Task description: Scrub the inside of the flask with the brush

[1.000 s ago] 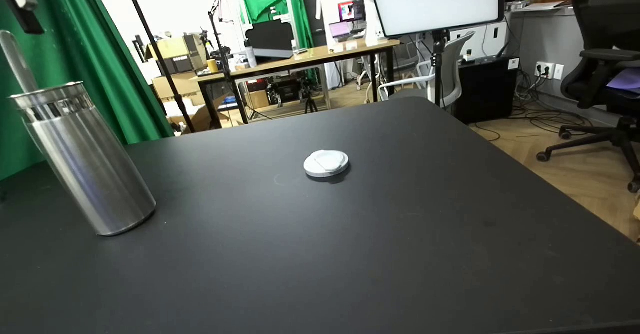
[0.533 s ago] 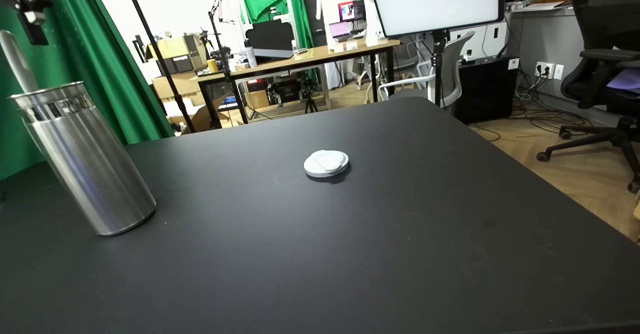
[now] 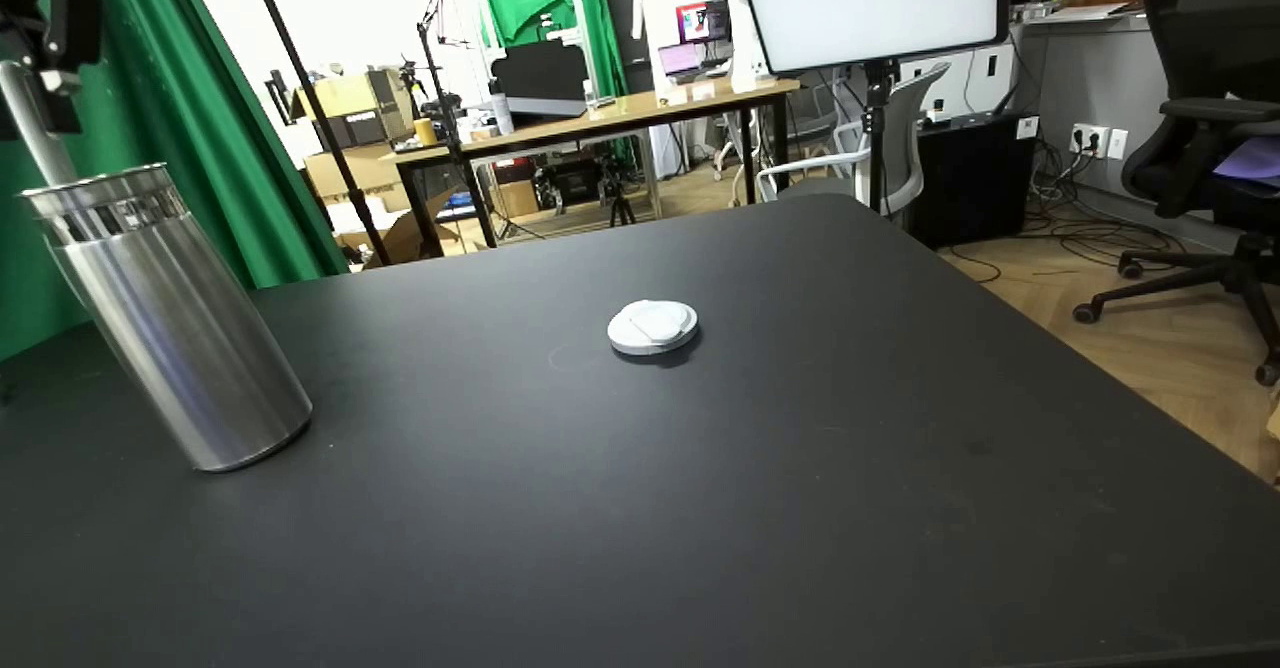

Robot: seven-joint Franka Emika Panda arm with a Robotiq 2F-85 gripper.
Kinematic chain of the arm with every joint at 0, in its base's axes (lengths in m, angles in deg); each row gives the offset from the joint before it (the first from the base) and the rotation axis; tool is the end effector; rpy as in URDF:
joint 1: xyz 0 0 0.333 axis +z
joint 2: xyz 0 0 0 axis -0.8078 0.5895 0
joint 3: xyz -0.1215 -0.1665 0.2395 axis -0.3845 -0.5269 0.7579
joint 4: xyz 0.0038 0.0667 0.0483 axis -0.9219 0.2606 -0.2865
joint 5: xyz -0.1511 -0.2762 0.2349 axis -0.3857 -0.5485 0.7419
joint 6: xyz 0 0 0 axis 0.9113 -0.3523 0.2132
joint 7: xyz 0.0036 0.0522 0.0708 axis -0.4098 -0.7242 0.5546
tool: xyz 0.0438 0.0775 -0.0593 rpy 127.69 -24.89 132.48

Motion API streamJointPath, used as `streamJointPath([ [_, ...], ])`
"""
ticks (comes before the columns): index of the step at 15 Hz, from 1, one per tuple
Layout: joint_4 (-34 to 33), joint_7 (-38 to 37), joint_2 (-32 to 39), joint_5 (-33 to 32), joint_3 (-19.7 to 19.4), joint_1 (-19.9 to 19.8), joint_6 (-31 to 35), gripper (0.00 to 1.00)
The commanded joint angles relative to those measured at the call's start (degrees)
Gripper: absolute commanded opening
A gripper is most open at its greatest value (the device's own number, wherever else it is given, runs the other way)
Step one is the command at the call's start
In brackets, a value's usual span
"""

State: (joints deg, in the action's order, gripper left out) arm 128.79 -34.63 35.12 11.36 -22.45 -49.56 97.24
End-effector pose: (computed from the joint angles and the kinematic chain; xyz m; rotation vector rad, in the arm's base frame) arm 0.4851 0.0733 0.4041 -3.0327 -0.4243 0.2550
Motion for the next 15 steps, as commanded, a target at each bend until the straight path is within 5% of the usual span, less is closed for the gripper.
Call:
streamJointPath([
  [1, -5.08, -0.33, 3.74, -0.13, -0.16, -0.14, -6.6, 0.12],
  [4, -7.27, -1.03, 5.34, -0.63, -0.16, -0.41, -10.29, 0.0],
  [10, -9.41, -2.29, 5.34, -2.72, 0.11, -0.54, -13.01, 0.04],
  [15, -8.48, -8.23, 2.93, -12.92, 1.91, 1.02, -12.99, 0.04],
])
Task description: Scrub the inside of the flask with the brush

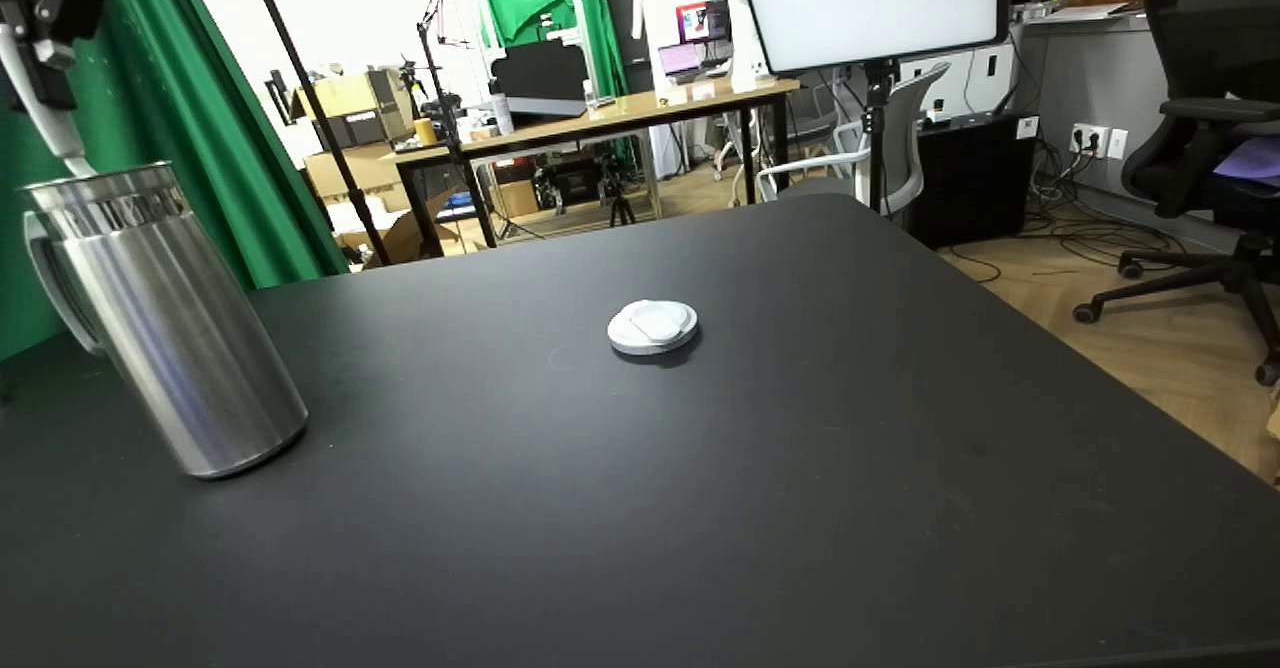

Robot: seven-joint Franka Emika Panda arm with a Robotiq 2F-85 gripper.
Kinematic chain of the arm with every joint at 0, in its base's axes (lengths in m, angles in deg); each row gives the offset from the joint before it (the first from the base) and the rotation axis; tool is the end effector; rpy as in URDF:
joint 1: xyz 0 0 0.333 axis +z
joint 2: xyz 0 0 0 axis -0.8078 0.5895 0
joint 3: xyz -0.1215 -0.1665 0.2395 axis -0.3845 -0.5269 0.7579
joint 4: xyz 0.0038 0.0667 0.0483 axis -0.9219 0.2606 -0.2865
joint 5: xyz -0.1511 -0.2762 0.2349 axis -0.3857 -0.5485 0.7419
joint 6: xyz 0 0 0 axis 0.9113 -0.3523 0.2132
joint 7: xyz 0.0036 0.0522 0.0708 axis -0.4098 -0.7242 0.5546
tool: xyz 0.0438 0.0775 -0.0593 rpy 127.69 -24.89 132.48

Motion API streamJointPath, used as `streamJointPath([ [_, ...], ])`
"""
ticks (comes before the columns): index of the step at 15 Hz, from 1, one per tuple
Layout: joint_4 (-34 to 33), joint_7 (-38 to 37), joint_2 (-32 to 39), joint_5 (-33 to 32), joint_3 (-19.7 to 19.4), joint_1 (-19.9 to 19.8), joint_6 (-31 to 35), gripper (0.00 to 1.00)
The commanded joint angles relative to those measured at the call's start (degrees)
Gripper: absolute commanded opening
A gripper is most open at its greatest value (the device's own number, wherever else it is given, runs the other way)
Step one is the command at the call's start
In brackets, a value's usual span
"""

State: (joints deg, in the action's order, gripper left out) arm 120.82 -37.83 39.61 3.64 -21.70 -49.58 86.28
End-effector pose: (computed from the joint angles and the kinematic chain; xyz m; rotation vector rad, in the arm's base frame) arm 0.5016 0.0717 0.4139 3.0183 0.4414 -0.4567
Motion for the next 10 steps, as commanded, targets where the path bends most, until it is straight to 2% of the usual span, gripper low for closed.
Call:
streamJointPath([
  [1, -0.36, -5.79, -1.82, -6.68, 1.6, 1.36, -2.45, 0.04],
  [5, 0.18, -6.61, -3.27, -9.63, 3.14, 2.71, -4.56, 0.04],
  [10, 0.95, -5.29, -4.86, -9.79, 3.52, 3.07, -4.74, 0.04],
])
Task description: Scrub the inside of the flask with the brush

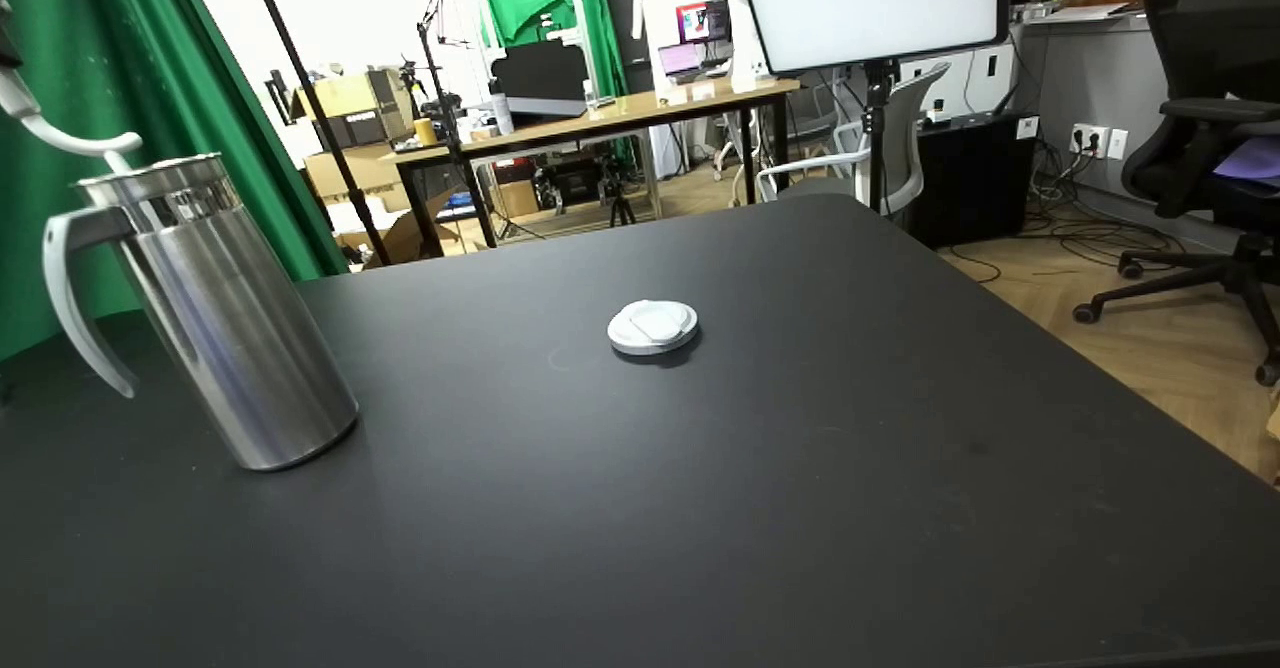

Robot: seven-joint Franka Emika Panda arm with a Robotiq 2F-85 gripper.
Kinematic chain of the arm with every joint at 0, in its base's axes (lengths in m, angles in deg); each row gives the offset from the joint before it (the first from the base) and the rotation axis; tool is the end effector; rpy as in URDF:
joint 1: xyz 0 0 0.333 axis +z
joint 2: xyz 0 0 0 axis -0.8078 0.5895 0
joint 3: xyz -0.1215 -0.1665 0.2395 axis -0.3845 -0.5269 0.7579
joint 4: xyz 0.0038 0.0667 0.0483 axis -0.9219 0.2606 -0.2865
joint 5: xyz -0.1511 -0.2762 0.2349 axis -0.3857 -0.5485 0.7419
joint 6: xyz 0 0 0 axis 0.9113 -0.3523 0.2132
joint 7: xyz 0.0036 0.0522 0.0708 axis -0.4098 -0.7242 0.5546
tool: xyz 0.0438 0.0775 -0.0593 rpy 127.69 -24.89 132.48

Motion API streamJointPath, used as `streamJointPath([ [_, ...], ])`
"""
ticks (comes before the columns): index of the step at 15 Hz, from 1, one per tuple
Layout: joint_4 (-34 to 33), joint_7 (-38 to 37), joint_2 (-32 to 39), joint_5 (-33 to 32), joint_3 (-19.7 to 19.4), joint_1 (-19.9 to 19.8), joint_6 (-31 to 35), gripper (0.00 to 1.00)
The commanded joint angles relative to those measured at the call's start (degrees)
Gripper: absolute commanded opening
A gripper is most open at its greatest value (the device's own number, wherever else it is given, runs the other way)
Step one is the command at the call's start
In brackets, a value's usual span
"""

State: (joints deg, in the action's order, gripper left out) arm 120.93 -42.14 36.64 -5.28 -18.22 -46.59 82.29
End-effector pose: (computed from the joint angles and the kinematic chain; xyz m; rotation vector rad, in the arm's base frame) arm 0.4813 0.1105 0.4371 2.8175 0.5239 -0.4243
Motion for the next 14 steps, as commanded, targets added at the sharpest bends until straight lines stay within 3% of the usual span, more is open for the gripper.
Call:
streamJointPath([
  [1, 1.2, -0.82, -2.15, -0.8, -0.15, -0.07, -0.2, 0.04],
  [9, 4.57, 2.9, -3.94, 1.35, -3.1, -2.63, 4.15, 0.04],
  [14, 9.4, 7.11, -5.18, 3.82, -4.96, -3.86, 11.29, 0.04],
])
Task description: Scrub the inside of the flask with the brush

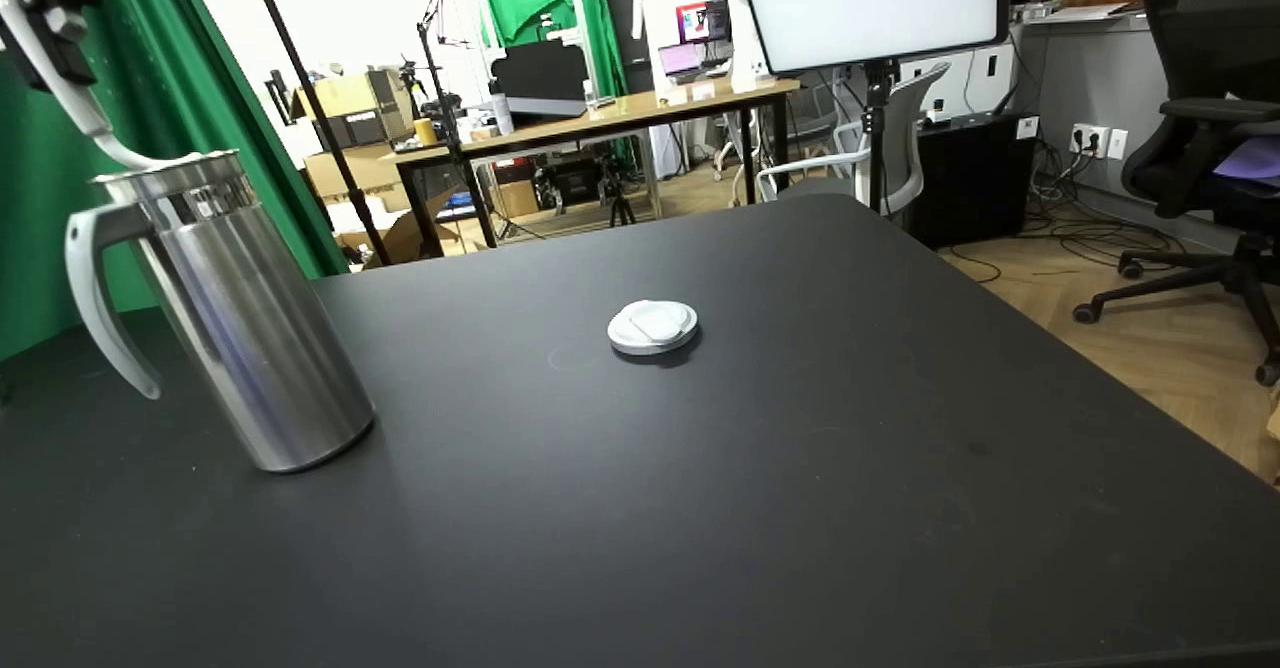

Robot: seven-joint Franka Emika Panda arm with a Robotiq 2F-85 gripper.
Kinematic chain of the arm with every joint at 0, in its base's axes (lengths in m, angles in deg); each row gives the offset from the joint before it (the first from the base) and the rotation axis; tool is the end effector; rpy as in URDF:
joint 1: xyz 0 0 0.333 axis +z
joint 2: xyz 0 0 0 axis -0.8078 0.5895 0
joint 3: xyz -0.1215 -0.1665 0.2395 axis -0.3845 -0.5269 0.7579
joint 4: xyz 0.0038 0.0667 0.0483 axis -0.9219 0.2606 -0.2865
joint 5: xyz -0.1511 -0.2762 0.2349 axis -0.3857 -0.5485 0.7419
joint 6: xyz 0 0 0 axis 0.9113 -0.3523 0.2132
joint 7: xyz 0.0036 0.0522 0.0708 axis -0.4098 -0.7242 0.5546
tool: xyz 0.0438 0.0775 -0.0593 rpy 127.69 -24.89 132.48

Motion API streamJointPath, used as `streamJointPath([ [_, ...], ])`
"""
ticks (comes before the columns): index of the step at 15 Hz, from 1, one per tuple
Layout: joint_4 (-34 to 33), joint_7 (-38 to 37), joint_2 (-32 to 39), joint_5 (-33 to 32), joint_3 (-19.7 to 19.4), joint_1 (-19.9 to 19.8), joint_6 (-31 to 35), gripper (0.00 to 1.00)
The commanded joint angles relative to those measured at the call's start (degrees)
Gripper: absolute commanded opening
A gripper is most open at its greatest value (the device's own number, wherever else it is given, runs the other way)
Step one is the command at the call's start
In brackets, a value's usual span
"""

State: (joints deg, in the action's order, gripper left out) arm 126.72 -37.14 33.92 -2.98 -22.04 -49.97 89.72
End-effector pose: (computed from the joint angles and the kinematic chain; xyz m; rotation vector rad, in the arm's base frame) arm 0.4793 0.0534 0.4226 2.9121 0.4891 -0.3586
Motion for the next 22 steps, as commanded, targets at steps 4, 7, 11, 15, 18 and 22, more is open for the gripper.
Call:
streamJointPath([
  [4, 8.02, 2.27, -3.81, 1.22, -1.79, -1.13, 9.8, 0.04],
  [7, 10.34, 2.18, -4.2, 0.97, -2.17, -1.46, 12.42, 0.04],
  [11, 12.27, 1.52, -7.91, 0.63, -1.72, -1.3, 11.75, 0.04],
  [15, 14.41, 1.18, -13.13, 0.44, -1.64, -1.24, 10.45, 0.04],
  [18, 15.62, 0.81, -17.35, -0.04, -1.45, -1.23, 9.25, 0.04],
  [22, 15.88, 0.77, -21.68, -0.36, -1.41, -1.25, 7.53, 0.04],
])
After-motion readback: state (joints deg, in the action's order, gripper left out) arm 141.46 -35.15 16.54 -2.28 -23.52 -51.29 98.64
